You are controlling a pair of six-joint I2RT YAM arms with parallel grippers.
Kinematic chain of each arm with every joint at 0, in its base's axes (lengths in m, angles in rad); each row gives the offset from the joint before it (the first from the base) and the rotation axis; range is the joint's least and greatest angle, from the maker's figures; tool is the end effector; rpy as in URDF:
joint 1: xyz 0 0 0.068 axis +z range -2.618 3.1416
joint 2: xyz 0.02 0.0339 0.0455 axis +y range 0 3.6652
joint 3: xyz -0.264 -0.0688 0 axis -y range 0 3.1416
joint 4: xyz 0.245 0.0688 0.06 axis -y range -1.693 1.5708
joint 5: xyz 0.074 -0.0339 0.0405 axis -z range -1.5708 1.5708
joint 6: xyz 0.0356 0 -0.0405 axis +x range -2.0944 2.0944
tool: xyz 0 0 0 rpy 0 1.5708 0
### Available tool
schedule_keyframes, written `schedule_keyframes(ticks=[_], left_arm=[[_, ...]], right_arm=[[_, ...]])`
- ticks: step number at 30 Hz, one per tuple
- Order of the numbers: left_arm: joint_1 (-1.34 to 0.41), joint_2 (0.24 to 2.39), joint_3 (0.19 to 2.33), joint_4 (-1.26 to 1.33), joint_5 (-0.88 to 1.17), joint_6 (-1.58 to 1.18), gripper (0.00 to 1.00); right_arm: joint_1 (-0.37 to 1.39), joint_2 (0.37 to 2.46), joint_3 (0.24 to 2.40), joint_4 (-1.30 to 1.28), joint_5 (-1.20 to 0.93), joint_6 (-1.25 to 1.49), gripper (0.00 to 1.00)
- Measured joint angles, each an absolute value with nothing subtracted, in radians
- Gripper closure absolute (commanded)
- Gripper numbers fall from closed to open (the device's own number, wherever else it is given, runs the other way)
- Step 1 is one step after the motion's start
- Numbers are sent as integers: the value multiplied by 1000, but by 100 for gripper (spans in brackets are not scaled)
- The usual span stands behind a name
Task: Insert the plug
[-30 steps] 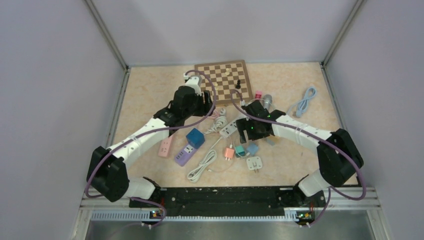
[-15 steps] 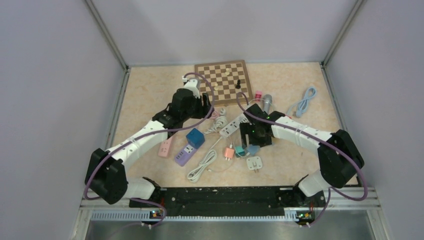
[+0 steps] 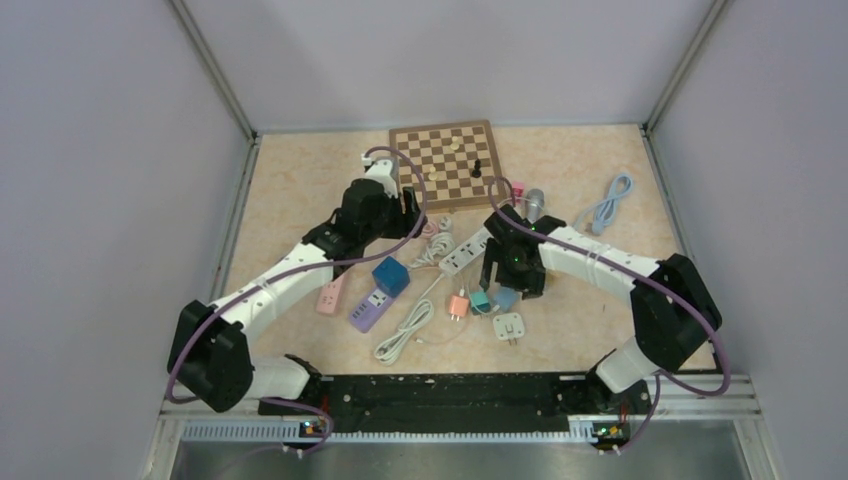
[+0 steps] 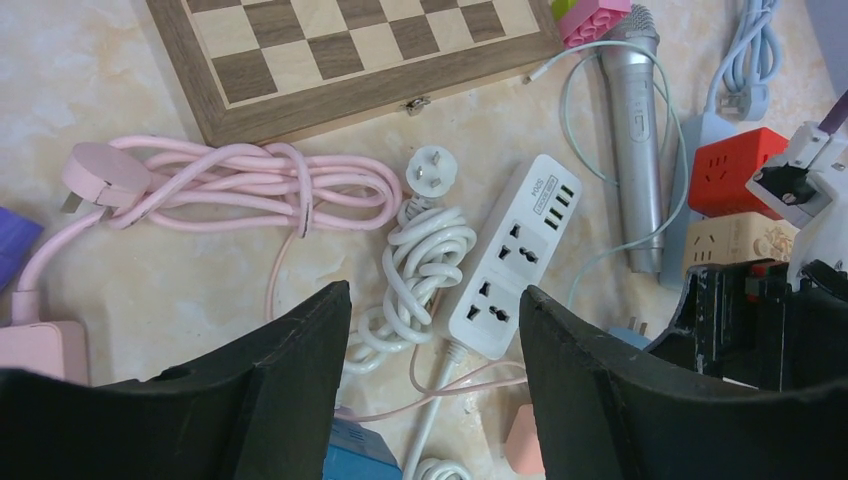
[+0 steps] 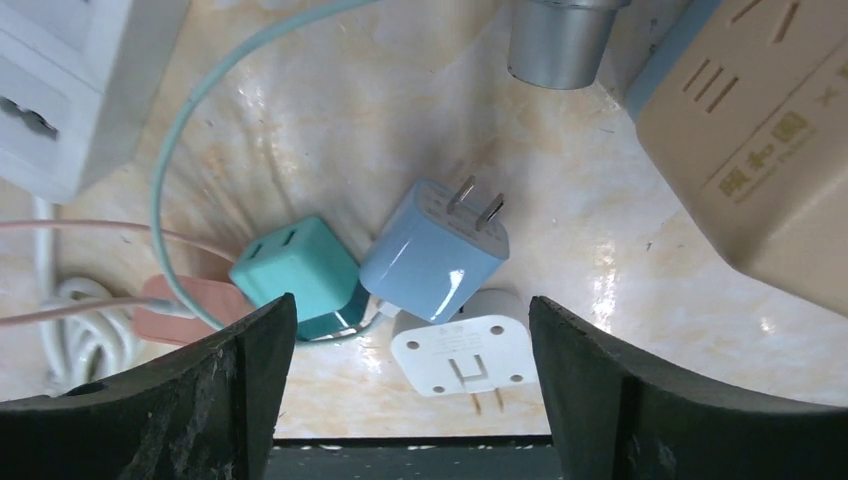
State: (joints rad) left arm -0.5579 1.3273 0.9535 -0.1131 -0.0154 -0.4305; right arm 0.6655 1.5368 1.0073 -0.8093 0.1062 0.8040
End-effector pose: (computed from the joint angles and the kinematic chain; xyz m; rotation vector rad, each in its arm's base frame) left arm 0.2575 -0.1601 0.2848 0.1246 2.1077 -0.5887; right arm 0.2210 0.1686 0.1989 0.2183 2.8884 0.1120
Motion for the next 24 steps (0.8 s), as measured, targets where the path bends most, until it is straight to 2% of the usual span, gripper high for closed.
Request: schedule_keyframes(ticks=[5, 10, 19, 20, 24], left_arm=[[-558, 1299, 953, -128, -15, -448, 33], [-558, 1265, 936, -131, 14, -473, 33], [-558, 1256, 916, -131, 73, -512, 34], [-558, 1256, 916, -131, 78, -516, 34], [-558, 1256, 915, -131, 94, -525, 34]], right_arm=[[665, 1536, 1019, -823, 142, 999, 25], [665, 1493, 928, -811, 163, 1201, 33], [665, 1528, 889, -740, 183, 1344, 48], [665, 1537, 888, -730, 193, 1352, 51], [665, 1552, 877, -714, 210, 1366, 75]])
